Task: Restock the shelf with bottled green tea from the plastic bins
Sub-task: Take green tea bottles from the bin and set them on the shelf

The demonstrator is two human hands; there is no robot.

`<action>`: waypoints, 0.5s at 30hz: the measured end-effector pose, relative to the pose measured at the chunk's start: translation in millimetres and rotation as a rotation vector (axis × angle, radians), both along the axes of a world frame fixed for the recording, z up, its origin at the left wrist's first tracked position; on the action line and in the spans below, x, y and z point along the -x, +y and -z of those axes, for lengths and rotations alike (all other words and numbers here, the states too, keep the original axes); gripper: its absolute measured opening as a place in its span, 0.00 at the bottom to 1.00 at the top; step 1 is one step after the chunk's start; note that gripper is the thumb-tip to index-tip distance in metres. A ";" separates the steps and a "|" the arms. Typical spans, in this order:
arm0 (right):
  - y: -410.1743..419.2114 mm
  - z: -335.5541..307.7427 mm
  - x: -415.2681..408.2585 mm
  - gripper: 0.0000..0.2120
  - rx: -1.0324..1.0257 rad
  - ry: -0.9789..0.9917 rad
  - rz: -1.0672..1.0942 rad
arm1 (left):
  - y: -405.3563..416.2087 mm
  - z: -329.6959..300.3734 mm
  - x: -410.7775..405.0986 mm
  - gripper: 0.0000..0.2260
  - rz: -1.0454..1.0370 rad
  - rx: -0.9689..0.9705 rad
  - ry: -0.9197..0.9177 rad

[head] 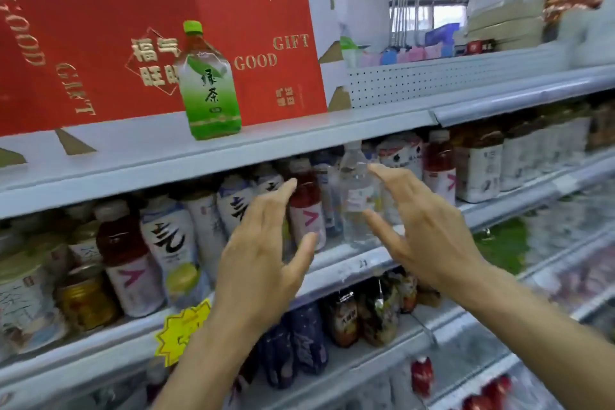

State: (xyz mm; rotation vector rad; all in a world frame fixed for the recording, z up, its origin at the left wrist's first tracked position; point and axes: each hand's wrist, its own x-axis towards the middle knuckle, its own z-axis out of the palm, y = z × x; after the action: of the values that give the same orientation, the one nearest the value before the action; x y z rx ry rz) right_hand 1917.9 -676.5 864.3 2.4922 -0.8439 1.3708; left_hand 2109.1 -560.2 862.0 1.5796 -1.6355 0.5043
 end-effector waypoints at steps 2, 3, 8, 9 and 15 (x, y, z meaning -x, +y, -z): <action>-3.5 30.4 39.5 0.28 -0.055 0.055 0.081 | -12.7 28.8 28.9 0.30 0.004 -0.091 0.013; -6.1 44.8 58.8 0.29 -0.079 0.093 0.127 | -19.8 41.4 44.2 0.31 0.003 -0.157 0.015; -28.8 112.7 167.5 0.30 -0.315 0.277 0.327 | -66.8 95.9 126.6 0.34 0.088 -0.451 0.013; -34.8 122.8 191.8 0.30 -0.367 0.283 0.345 | -77.5 106.1 145.2 0.34 0.112 -0.482 0.013; -67.0 172.8 356.5 0.30 -0.596 0.331 0.448 | -142.8 166.7 289.2 0.31 0.215 -0.599 0.043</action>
State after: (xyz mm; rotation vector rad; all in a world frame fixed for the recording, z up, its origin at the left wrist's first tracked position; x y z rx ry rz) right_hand 1561.4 -743.6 691.6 2.5588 -1.7828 0.5930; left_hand 1819.9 -703.0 695.4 1.7751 -2.0085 -0.1542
